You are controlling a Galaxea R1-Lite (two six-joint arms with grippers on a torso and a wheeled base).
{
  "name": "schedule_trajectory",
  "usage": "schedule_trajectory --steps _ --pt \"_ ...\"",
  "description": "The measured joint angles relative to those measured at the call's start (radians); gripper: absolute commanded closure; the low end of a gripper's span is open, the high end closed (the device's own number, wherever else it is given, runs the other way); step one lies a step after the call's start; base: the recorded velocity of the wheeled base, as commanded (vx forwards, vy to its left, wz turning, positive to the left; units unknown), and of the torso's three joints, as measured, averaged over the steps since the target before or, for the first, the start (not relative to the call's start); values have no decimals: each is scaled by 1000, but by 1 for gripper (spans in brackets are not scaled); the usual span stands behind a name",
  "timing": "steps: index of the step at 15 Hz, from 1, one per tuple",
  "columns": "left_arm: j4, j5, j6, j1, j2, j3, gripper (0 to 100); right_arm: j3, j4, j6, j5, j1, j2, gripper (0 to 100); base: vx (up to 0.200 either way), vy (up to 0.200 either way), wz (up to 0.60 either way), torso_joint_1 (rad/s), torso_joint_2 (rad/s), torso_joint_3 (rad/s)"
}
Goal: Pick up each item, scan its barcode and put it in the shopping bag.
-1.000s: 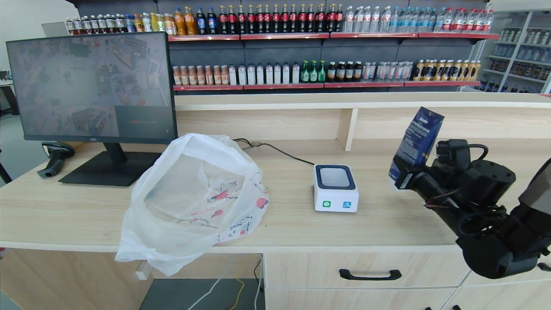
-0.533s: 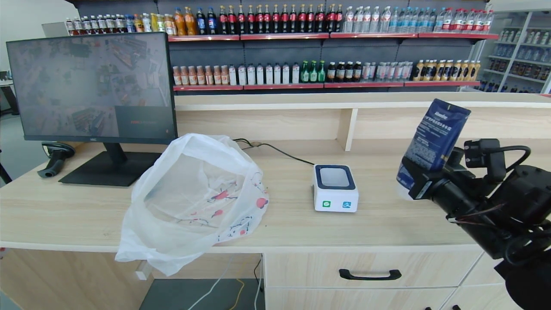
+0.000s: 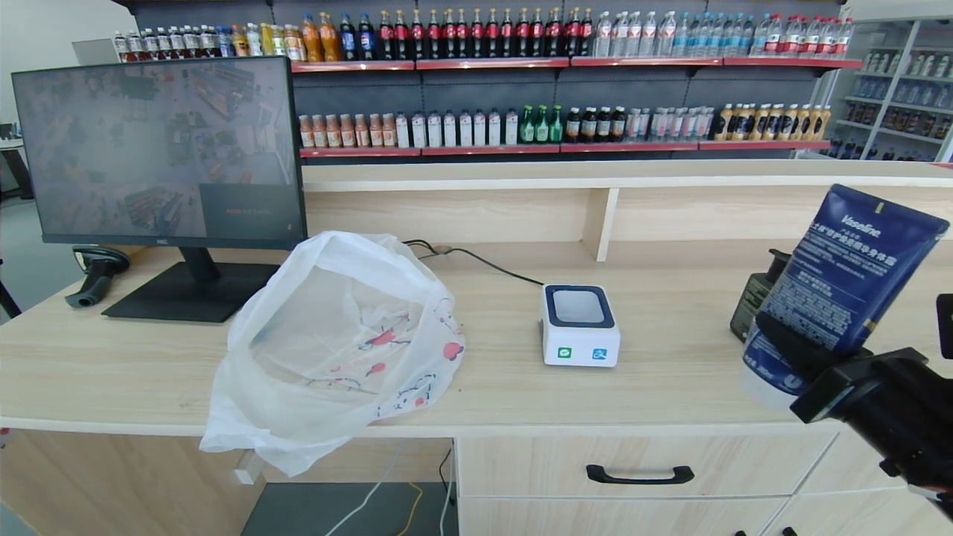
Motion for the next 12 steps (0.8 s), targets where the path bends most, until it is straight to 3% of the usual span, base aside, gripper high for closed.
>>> schedule_trajectory --steps 5,9,12 --pt "0 0 0 0 0 0 0 41 0 5 0 64 -53 100 0 0 0 0 0 0" --pt "0 0 0 0 0 0 0 31 0 84 11 282 -26 100 0 0 0 0 0 0" --pt "0 0 0 0 0 0 0 -33 0 164 121 339 15 100 0 0 0 0 0 0"
